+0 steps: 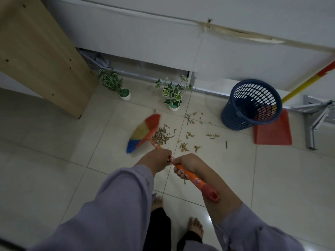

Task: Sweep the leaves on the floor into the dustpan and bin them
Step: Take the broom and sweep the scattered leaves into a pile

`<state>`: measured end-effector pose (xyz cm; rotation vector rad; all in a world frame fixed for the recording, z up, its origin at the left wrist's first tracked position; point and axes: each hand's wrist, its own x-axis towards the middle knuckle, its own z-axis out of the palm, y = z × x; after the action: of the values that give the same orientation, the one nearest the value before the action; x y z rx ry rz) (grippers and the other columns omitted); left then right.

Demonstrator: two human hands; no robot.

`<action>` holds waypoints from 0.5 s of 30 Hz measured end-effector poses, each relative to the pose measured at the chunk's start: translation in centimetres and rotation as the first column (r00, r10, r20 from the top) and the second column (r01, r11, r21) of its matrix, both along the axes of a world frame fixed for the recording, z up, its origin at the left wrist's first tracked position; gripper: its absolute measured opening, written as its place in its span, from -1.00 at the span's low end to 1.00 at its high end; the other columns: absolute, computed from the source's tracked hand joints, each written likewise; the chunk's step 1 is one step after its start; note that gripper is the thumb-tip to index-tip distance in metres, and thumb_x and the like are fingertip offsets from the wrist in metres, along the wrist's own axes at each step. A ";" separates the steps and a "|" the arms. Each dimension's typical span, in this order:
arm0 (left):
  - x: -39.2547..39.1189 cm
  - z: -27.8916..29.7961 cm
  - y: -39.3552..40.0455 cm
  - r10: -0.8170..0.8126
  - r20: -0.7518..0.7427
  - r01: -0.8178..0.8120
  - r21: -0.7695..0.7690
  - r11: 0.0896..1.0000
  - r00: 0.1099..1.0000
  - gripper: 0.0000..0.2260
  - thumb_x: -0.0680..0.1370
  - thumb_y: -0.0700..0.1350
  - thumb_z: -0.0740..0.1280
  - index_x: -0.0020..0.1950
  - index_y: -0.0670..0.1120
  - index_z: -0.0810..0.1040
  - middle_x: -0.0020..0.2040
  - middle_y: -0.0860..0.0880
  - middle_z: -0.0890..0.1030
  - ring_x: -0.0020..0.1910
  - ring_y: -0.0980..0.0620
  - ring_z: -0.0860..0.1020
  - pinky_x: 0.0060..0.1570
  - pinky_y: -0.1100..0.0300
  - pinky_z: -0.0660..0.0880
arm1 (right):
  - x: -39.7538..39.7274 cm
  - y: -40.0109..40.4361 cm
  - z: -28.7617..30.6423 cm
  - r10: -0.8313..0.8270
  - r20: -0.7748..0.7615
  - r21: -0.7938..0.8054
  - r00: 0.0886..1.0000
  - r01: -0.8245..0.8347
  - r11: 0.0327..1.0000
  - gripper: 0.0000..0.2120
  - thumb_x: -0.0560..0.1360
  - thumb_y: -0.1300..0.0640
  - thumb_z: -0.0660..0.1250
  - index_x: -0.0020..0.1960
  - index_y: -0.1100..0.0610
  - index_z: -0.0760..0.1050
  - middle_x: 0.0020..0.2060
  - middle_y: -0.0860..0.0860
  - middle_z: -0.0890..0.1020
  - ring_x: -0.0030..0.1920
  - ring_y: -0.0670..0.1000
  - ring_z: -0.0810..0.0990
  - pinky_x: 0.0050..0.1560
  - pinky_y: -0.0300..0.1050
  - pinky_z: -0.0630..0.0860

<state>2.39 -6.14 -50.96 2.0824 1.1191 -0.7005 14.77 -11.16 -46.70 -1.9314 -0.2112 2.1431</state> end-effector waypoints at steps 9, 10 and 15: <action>0.5 2.5 -2.1 0.017 0.006 -0.017 0.068 0.998 1.000 -0.78 0.61 -0.09 0.23 0.20 -0.16 0.46 0.20 -0.16 0.55 0.16 -0.14 0.53 0.11 0.02 0.46 | 1.3 -1.9 2.4 0.102 0.026 0.096 0.994 -0.104 0.990 -0.87 0.57 0.23 0.23 -0.01 0.31 0.45 -0.42 0.10 0.45 -0.67 -0.09 0.37 -0.64 -0.36 0.29; 0.6 2.7 -2.2 0.040 0.035 -0.043 0.078 0.996 0.999 -0.79 0.60 -0.09 0.23 0.18 -0.16 0.46 0.20 -0.16 0.55 0.15 -0.14 0.53 0.12 0.01 0.47 | 1.5 -2.0 2.6 0.091 0.023 0.107 0.996 -0.093 0.990 -0.87 0.57 0.22 0.22 -0.05 0.31 0.46 -0.42 0.10 0.45 -0.67 -0.09 0.37 -0.64 -0.36 0.29; 1.6 2.0 -1.8 0.079 0.079 -0.086 0.086 0.993 0.994 -0.74 0.60 -0.16 0.21 0.28 -0.16 0.41 0.27 -0.16 0.50 0.20 -0.16 0.52 0.18 -0.05 0.47 | 2.1 -1.0 2.4 0.082 0.066 0.115 0.994 -0.090 0.989 -0.86 0.57 0.22 0.23 -0.11 0.29 0.44 -0.43 0.10 0.45 -0.65 -0.08 0.37 -0.64 -0.34 0.30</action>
<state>3.95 -7.90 -48.93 2.1053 1.2058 -0.5370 16.84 -12.11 -44.30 -1.9547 -0.4303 2.0749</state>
